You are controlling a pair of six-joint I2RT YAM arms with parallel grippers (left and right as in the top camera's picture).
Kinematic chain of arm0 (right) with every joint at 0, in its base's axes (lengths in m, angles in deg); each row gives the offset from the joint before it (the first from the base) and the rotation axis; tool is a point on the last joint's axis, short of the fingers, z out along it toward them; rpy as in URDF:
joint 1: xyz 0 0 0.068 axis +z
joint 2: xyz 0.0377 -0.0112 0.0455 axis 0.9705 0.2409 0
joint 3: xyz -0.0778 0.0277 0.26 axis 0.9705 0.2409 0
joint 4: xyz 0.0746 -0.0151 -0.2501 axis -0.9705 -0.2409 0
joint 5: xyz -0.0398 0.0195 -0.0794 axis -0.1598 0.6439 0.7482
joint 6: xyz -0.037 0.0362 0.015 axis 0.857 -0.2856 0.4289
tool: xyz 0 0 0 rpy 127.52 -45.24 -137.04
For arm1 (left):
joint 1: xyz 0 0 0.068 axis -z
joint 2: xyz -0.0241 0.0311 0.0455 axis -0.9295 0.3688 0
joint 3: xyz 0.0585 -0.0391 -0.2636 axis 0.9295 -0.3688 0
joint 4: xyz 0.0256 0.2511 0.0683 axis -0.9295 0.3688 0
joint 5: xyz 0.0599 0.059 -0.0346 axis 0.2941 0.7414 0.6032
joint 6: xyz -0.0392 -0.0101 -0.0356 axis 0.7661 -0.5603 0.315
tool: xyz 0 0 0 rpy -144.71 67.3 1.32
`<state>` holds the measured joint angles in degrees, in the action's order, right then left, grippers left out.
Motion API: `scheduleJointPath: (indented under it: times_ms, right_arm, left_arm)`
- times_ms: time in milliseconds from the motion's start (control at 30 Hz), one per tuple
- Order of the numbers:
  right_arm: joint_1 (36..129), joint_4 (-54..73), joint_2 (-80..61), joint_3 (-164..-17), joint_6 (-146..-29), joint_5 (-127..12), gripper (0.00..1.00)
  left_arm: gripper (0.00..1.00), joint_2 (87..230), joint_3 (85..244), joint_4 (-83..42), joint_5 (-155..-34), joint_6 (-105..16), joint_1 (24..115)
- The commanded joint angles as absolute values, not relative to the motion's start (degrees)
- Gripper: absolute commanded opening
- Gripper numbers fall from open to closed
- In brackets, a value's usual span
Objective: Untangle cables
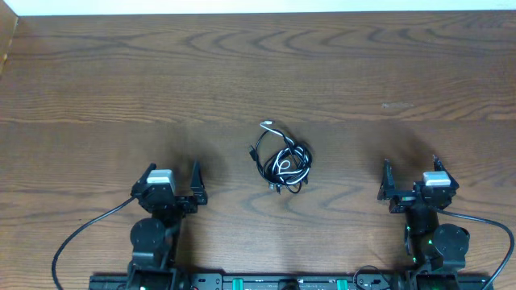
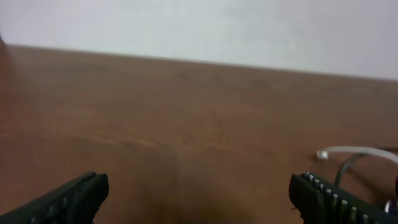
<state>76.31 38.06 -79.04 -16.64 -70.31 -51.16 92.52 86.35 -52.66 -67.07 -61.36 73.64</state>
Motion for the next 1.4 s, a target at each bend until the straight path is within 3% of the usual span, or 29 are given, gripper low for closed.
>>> scheduleJointPath:
  times_ms: [0,467,1033,1367]
  right_arm:
    - [77.0,37.8,-79.0,-16.6,-69.9,-50.3,0.99]
    - [77.0,37.8,-79.0,-16.6,-69.9,-50.3,0.99]
    - [77.0,37.8,-79.0,-16.6,-69.9,-50.3,0.99]
    - [77.0,37.8,-79.0,-16.6,-69.9,-50.3,0.99]
  left_arm:
    - [0.98,96.7,87.8,-50.6,-67.8,-61.3,73.4]
    - [0.98,111.8,101.0,-48.5,-70.4,-60.4,73.4]
    - [0.98,130.9,130.2,-21.8,-77.1,-63.1,73.5]
    - [0.98,139.7,141.8,-16.0,-85.8,-67.6,73.5]
